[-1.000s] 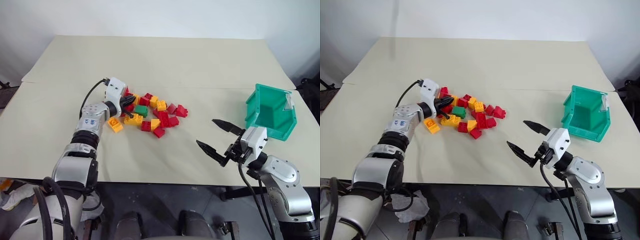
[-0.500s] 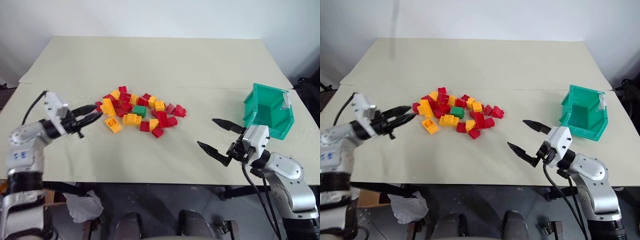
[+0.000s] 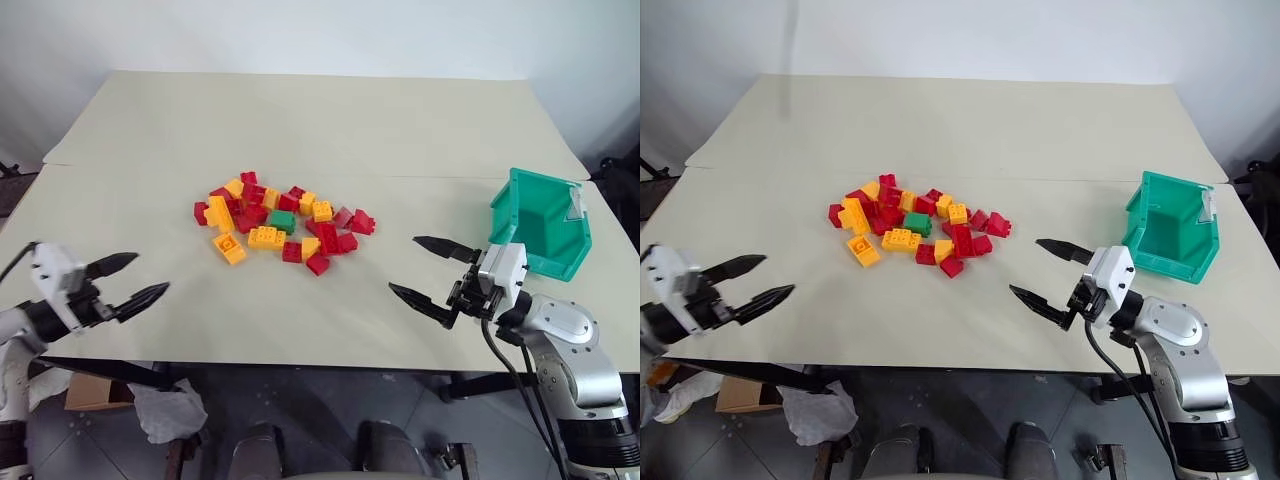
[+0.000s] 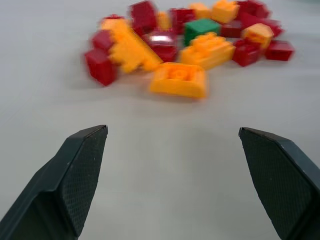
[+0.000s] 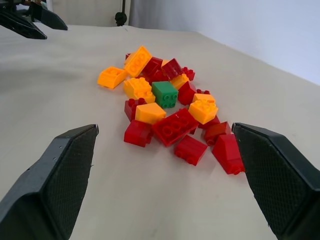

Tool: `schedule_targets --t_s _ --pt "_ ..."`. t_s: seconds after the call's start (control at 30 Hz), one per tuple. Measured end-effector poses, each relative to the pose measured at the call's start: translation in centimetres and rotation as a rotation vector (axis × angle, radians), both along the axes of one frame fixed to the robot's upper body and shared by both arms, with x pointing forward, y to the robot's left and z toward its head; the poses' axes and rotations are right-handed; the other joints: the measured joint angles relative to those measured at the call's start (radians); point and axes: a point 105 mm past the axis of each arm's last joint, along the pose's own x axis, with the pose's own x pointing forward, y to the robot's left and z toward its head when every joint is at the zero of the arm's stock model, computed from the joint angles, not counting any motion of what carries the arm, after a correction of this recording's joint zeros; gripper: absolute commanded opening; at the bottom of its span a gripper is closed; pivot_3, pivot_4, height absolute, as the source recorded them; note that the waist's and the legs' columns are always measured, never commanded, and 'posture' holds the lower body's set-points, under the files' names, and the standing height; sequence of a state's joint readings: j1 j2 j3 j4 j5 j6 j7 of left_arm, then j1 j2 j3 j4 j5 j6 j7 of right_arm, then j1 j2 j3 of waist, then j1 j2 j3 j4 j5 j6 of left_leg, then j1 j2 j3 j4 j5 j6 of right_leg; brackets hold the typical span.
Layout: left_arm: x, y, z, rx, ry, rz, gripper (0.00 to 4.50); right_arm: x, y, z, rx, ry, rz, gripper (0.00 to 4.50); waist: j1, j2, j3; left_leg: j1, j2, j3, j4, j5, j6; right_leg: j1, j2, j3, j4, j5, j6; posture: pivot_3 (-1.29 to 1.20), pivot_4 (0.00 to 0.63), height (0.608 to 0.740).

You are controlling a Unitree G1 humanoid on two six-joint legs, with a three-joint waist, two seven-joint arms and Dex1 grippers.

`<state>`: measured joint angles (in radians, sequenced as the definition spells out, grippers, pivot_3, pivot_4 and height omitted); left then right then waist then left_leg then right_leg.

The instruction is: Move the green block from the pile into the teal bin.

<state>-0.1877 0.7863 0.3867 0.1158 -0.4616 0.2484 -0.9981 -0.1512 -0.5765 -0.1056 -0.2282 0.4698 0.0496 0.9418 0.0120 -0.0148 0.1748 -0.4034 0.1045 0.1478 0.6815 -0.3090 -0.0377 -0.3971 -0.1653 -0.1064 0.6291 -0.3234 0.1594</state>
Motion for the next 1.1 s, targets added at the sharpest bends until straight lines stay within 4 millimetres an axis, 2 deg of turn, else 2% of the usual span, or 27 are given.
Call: schedule_targets --t_s 0.1,0.17,0.23,0.33,0.4,0.57,0.63,0.73,0.87,0.97,1.1 --pt "3.4 -5.1 2.7 0.038 -0.078 -0.135 4.46 0.1 0.5 0.4 -0.002 -0.013 0.02 4.5 0.012 -0.001 -0.001 0.0 0.0 0.001 0.001 0.0 0.0 0.001 0.0 0.0 0.0 0.001 -0.001 0.0 0.15 0.74" --pt "5.3 -7.1 3.5 0.068 -0.092 -0.166 4.46 0.1 0.5 0.4 -0.002 -0.007 0.02 4.5 0.012 -0.001 -0.001 0.0 -0.001 0.001 0.001 0.0 0.0 0.001 0.0 0.0 0.0 0.001 0.0 0.0 0.15 0.74" --pt "7.3 -9.2 3.1 0.119 -0.057 -0.208 4.46 0.1 0.4 0.2 -0.002 0.004 0.012 4.5 0.007 -0.001 -0.001 0.0 -0.001 0.002 -0.001 0.0 0.0 -0.001 0.0 0.0 -0.001 0.001 0.0 0.0 0.15 0.74" --pt "9.5 -11.7 1.4 0.206 0.031 -0.254 4.46 0.1 0.2 0.2 0.001 0.006 -0.002 4.5 0.002 -0.001 -0.001 0.0 -0.001 0.002 -0.003 0.001 0.0 -0.001 0.0 -0.001 -0.002 0.001 0.0 0.0 0.15 0.74" --pt "10.7 -12.7 1.3 0.262 0.046 -0.259 4.46 0.0 0.1 0.2 0.002 0.005 -0.013 4.5 0.001 -0.002 0.0 -0.001 -0.001 0.002 -0.003 0.001 0.0 -0.001 0.0 -0.001 -0.003 0.001 0.0 0.0 0.15 0.74" --pt "13.2 -14.7 3.6 0.31 -0.006 -0.24 4.46 -0.4 0.0 0.4 0.016 -0.01 -0.05 4.5 0.005 -0.003 0.0 -0.001 -0.001 0.002 -0.003 0.0 0.0 -0.001 0.0 -0.001 -0.003 0.001 0.001 0.0 0.15 0.74" --pt "13.6 -14.8 2.9 0.349 0.006 -0.232 4.46 -0.7 0.0 0.1 0.02 -0.004 -0.067 4.5 0.005 -0.003 0.0 -0.001 -0.001 0.002 -0.003 0.001 0.0 -0.001 0.0 -0.001 -0.003 0.001 0.0 0.0 0.15 0.74" --pt "13.6 -14.3 0.7 0.388 0.083 -0.235 4.46 -1.0 -0.2 -0.3 0.024 0.007 -0.088 4.5 0.001 -0.003 0.0 -0.001 -0.001 0.002 -0.003 0.001 0.0 -0.001 0.0 -0.001 -0.003 0.001 0.0 0.0 0.15 0.74" --pt "13.5 -14.8 0.9 0.412 0.099 -0.278 4.46 -1.2 -0.2 0.1 0.029 -0.009 -0.1 4.5 0.003 -0.003 0.0 -0.001 -0.001 0.002 -0.002 0.001 0.0 -0.001 0.0 -0.001 -0.003 0.001 0.0 0.0 0.15 0.74" --pt "13.6 -14.8 0.9 0.423 0.114 -0.277 3.92 -1.3 -0.3 -0.2 0.031 0.001 -0.111 4.5 0.005 -0.003 0.0 -0.001 -0.001 0.002 -0.002 0.0 0.0 -0.001 0.0 -0.001 -0.003 0.001 0.0 0.0 0.15 0.74" --pt "13.8 -15.5 0.5 0.434 0.131 -0.268 2.66 -1.2 -0.3 -0.2 0.038 -0.001 -0.12 4.5 0.007 -0.003 0.0 -0.001 -0.001 0.002 -0.002 0.0 0.0 -0.001 0.0 -0.001 -0.003 0.001 0.001 0.0 0.15 0.74"
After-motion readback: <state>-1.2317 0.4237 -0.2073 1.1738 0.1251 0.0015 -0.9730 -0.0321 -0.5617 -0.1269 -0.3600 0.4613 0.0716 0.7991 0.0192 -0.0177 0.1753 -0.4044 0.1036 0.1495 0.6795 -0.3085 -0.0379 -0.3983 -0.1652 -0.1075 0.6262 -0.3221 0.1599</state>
